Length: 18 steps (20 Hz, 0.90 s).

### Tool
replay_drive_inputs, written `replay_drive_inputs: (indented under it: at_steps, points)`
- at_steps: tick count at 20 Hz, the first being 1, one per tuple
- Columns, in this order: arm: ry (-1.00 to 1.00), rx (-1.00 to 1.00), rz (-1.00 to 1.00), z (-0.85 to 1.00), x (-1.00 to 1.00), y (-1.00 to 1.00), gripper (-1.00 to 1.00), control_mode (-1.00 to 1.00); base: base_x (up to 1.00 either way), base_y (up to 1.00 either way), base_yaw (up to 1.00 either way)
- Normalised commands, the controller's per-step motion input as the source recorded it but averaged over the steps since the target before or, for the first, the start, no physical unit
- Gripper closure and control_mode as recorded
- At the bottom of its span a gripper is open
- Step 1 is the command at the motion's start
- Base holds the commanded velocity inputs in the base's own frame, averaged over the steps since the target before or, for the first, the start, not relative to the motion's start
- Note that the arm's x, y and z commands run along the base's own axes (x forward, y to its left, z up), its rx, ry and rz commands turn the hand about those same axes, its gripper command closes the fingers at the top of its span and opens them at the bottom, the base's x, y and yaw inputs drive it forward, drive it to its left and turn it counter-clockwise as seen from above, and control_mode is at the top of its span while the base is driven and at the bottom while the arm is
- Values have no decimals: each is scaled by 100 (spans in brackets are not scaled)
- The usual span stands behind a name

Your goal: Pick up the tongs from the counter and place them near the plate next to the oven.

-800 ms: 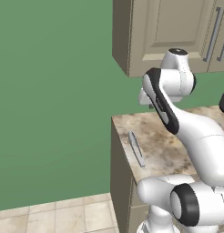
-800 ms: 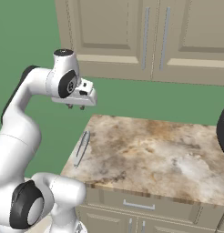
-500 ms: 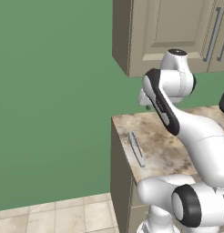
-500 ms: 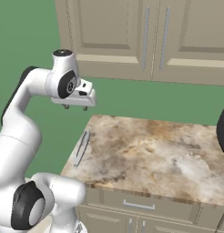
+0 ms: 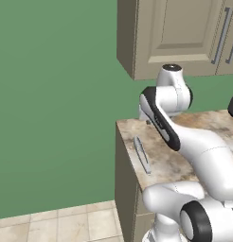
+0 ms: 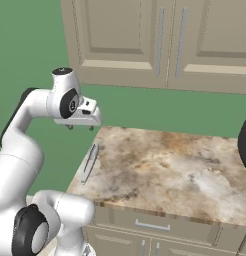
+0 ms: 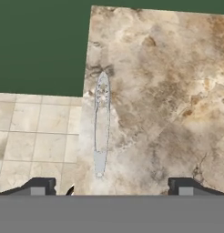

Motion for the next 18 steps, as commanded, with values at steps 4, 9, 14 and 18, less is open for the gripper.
replay_drive_inputs:
  at_steps: [4, 9, 14, 18]
  points:
    - [1, -1, 0, -48, 0, 16, -100, -100, 0, 0, 0]
    - [4, 0, 0, -52, 0, 20, -100, -100, 0, 0, 0]
    - [6, 0, 0, -55, 2, 13, -100, -100, 0, 0, 0]
    - [6, 0, 0, -52, 10, 3, -100, -100, 0, 0, 0]
